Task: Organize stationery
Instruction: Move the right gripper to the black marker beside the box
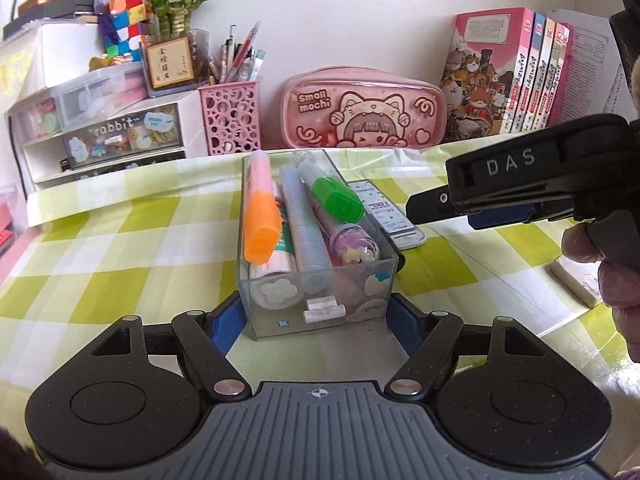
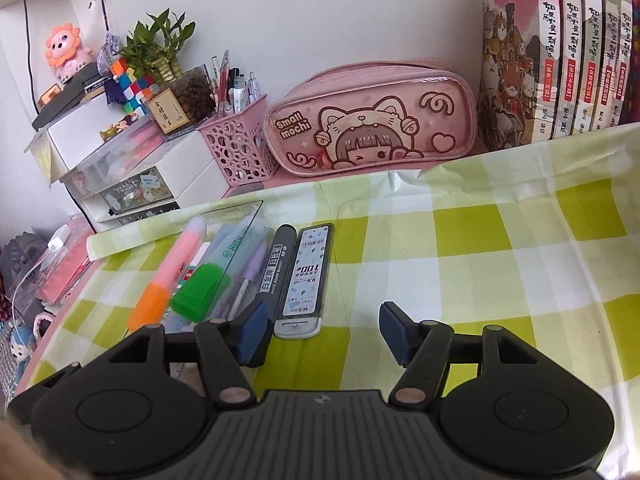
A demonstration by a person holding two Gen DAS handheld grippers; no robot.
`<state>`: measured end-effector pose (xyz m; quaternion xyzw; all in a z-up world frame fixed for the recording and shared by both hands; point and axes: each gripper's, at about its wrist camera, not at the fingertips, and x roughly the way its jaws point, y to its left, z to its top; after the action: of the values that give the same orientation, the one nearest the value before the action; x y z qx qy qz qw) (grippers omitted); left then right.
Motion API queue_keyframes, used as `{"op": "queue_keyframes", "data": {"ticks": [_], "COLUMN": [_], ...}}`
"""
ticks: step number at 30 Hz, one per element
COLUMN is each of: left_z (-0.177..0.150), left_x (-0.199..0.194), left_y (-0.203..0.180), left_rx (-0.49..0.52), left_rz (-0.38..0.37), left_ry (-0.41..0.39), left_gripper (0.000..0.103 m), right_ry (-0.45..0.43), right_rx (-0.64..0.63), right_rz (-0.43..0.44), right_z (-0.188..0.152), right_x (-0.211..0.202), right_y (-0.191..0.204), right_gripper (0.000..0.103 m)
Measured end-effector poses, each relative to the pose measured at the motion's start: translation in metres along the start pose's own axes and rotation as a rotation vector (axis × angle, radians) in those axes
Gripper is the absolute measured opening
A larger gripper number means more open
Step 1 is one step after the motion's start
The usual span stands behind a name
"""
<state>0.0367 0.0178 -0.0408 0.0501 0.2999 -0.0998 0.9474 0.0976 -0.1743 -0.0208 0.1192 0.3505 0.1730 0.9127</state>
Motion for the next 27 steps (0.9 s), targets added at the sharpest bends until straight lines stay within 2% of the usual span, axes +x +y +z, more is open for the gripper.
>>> {"op": "queue_keyframes", "data": {"ticks": [5,10,12,13,15,17,20,27], "left_z": [-0.001,-0.004,-0.004,-0.004,-0.004,-0.004,-0.004,-0.005], "left_x": [-0.002,-0.001,-0.001,-0.001,-0.001,-0.001,-0.001,-0.001], "left_y": [0.014,0.012,0.012,0.013,0.013,0.013,0.012,0.010], "left_rx": [-0.057,-0.050,-0.051,-0.051,-0.048,-0.041,-0.030,-0.005], "left_rz": [0.013,0.024,0.022,0.020,0.010,-0.004,-0.024,-0.065], "left_ry": [0.016,-0.004,-0.006,-0.006,-0.006,-0.007,-0.009,-0.010], "left_gripper": [0.072,0.072,0.072,0.072,0.072,0.072,0.072,0.073], "right_ry": [-0.013,-0.021,-0.017,-0.018,-0.029,-0.033,-0.032,-0.010], "right_rx": [-0.086,-0.164,-0.175,-0.178,-0.182,-0.203,-0.227,-0.207], "right_rz": [0.004,0.001,-0.014,-0.016,-0.016,-0.011,-0.004,-0.045], "right_z": [-0.005,-0.009,-0.011,-0.011,-0.011,-0.011,-0.011,-0.006], "right_x": [0.006,0.012,0.015,0.016,0.016,0.016,0.016,0.007], "right_y": [0.017,0.031,0.033,0.034,0.035,0.039,0.044,0.035], "right_gripper": [0.064,0.064,0.058,0.051,0.047,0.031,0.018,0.011]}}
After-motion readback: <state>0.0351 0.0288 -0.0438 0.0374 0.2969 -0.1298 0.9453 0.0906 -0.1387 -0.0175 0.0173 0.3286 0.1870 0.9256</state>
